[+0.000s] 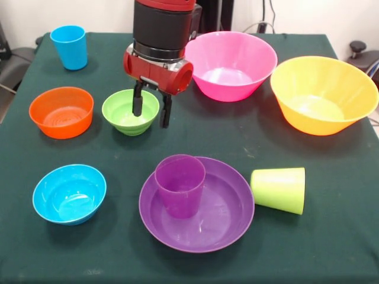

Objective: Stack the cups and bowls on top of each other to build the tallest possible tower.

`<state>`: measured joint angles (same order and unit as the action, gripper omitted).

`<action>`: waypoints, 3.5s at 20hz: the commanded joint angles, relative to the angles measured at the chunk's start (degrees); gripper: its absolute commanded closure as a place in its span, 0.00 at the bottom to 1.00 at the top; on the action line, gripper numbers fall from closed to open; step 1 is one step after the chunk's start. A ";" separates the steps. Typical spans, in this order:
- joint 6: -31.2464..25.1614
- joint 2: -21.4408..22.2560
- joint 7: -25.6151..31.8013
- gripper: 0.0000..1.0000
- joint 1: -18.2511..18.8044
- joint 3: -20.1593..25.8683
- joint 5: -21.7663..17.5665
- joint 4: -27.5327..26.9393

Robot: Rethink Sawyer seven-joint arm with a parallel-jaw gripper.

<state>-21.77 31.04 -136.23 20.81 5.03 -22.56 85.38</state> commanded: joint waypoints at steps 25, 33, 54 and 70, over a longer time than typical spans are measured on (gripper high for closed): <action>7.67 -5.40 2.16 0.00 -0.42 3.17 -4.06 5.94; 6.63 -3.81 4.54 0.00 1.58 4.16 -4.48 7.14; 10.19 -3.03 5.76 0.00 9.80 7.65 -11.45 11.29; 10.16 -2.41 3.78 0.00 8.26 6.76 -13.17 10.71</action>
<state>-14.75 29.92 -136.23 31.22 7.46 -31.09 95.57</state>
